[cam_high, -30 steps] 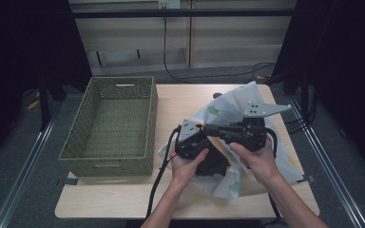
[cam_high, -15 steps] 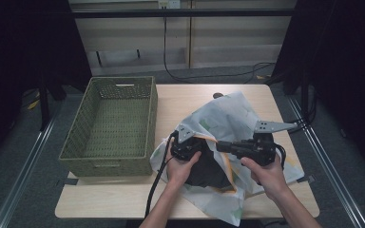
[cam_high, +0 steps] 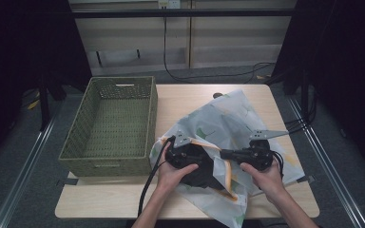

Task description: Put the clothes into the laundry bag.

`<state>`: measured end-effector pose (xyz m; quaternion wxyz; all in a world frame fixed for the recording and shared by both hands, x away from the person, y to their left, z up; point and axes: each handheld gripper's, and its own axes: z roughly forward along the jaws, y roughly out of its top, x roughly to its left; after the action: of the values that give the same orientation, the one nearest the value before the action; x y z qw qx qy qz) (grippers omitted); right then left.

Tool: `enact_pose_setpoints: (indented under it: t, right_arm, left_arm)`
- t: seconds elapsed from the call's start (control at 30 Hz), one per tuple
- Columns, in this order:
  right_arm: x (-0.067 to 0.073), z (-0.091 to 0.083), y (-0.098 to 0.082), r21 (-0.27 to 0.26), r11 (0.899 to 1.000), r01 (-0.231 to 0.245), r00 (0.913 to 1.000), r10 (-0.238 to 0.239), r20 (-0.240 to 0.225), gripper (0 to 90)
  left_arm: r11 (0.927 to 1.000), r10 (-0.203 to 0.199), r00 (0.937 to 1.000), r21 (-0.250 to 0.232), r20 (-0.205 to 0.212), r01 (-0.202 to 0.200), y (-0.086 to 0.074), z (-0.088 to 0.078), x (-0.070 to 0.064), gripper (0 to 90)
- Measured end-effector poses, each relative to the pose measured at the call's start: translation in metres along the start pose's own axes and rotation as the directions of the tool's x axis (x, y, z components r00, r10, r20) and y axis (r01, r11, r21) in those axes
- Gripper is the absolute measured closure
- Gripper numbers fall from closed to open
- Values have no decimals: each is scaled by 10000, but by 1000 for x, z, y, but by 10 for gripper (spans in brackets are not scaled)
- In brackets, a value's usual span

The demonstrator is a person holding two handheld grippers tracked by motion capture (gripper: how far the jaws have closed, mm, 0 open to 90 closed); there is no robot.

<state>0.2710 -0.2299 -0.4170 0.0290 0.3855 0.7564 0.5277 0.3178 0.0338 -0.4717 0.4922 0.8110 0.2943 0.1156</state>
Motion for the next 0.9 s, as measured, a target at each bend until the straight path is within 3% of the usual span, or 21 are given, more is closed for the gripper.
enact_pose_setpoints:
  t: [0.03,0.07,0.1,0.17,0.33,0.37,0.4,0.47,0.6,0.7,0.73,0.77,0.8,0.83,0.87,0.9]
  right_arm:
    - [0,0,1,2,10000,29,10000,-29,27,900]
    - [0,0,1,8,10000,33,10000,-33,30,899]
    - [1,0,1,17,10000,75,9999,-75,78,899]
    - [2,0,1,22,9999,118,9998,-119,129,899]
    - [2,0,2,48,9997,227,9996,-228,153,899]
    - [2,2,2,86,9997,226,9996,-228,166,899]
    - [1,2,2,124,9996,261,9995,-263,189,899]
    - [2,4,2,193,9993,320,9992,-325,240,899]
    - [4,5,2,246,9987,450,9986,-456,281,899]
    - [6,6,4,239,9982,553,9979,-561,333,899]
    - [6,6,5,234,9981,571,9978,-578,326,899]
    - [6,6,5,237,9980,579,9977,-586,329,899]
    - [6,6,5,237,9980,579,9977,-586,329,899]
    - [6,7,6,242,9980,580,9977,-588,336,899]
    - [6,7,6,218,9981,583,9976,-591,349,899]
    - [5,7,7,211,9980,603,9975,-610,344,899]
  left_arm:
    - [9994,124,9997,-332,192,-117,2,-16,-6,157]
    - [9991,80,9992,-426,386,-63,2,-22,-8,141]
    - [9991,80,9992,-426,386,-63,2,-22,-8,125]
    - [9994,329,9963,-158,799,-317,-2,-30,-11,92]
    - [9969,634,9914,395,1142,-683,-20,-25,-13,48]
    - [9953,487,9883,762,1449,-602,-30,-18,-15,37]
    - [9913,680,9875,1026,1421,-830,-33,-14,-17,22]
    - [9867,865,9836,1228,1585,-1065,-36,-9,-22,2]
    - [9858,865,9793,1266,1832,-1107,-38,-3,-23,0]
    - [9805,922,9800,1557,1765,-1203,-41,2,-27,0]
    - [9743,1178,9782,1704,1708,-1471,-41,2,-29,0]
    - [9594,1592,9735,2068,1643,-1918,-40,6,-33,0]
    - [9594,1592,9735,2068,1643,-1918,-40,6,-33,1]
    - [9546,1913,9757,2109,1068,-2103,-41,9,-38,55]
    - [9464,2152,9725,2264,891,-2302,-39,9,-38,99]
    - [9550,2030,9767,2063,697,-2132,-39,9,-37,167]
